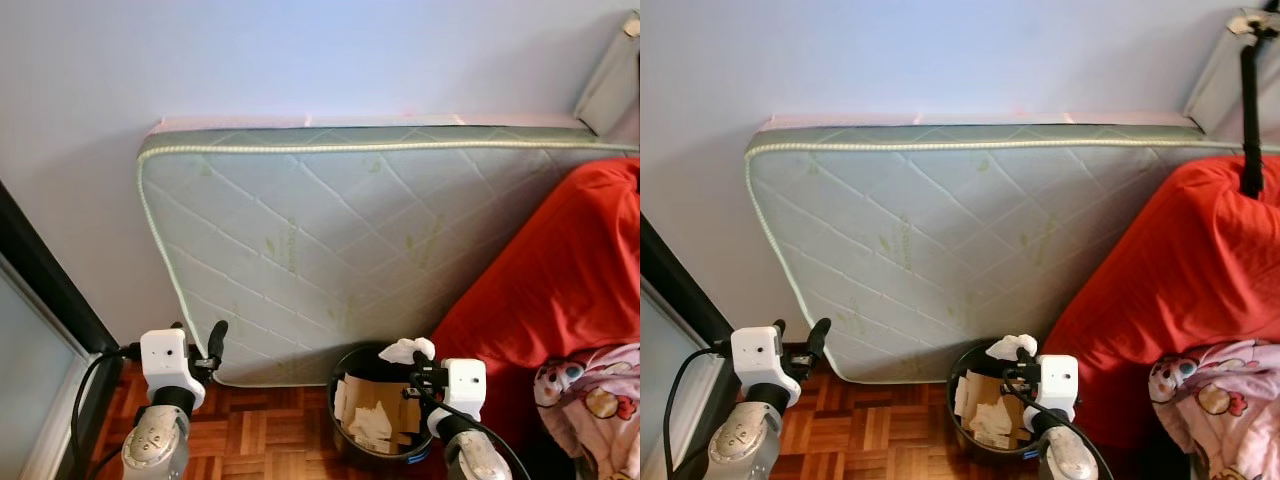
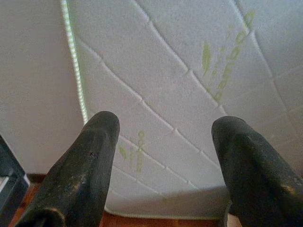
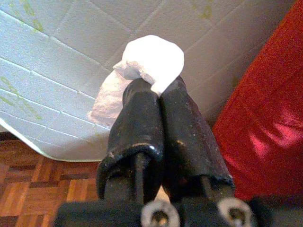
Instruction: Clean up the room
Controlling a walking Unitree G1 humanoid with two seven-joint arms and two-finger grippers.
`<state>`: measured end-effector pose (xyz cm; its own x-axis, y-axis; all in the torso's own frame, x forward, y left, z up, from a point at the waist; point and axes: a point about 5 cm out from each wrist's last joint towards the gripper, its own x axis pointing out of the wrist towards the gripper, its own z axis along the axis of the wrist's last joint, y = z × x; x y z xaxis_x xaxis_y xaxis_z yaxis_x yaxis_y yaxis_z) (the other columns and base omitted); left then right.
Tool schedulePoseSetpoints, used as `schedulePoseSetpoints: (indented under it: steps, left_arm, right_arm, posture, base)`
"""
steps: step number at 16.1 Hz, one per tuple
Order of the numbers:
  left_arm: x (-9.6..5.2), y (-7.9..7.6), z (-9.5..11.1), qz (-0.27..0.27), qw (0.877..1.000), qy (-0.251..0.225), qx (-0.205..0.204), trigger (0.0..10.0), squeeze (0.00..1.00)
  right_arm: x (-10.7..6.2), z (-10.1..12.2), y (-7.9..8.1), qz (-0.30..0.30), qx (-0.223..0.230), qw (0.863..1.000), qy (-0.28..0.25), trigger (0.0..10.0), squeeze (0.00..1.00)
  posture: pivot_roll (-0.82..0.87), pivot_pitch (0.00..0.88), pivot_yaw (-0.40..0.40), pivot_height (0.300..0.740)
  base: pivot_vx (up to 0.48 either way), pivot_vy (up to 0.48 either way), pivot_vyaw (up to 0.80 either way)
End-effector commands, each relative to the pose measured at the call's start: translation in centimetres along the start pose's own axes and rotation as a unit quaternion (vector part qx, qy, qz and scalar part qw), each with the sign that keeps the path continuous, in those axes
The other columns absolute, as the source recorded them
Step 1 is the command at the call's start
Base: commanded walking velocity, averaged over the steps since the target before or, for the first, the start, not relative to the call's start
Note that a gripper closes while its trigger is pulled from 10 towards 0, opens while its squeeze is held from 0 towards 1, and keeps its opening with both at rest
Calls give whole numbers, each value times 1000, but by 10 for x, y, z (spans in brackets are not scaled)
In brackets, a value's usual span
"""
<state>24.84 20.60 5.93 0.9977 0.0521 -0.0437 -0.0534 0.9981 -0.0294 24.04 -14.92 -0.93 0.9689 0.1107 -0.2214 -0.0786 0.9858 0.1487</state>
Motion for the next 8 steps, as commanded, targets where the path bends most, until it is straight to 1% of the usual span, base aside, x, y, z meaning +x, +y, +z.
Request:
schedulePoseSetpoints:
  steps: [1, 6, 8]
  left_arm:
    - [2, -1, 5, -2, 1000, -6, -3, 10000, 0]
    - [4, -1, 6, -4, 1000, -5, -9, 10000, 0]
    - [4, 0, 6, -1, 1000, -4, -11, 10000, 0]
  right_arm:
    - [0, 0, -3, -10, 8, 1000, 3, 10000, 0]
    - [3, 2, -2, -12, 8, 1000, 3, 10000, 0]
    - [4, 2, 0, -5, 0, 1000, 6, 10000, 0]
  posture:
    - [68, 0, -61, 740]
    - [75, 0, -63, 740]
    - [76, 0, -64, 740]
  base:
    - [0, 0, 0]
    - [0, 0, 0]
    - [0, 0, 0]
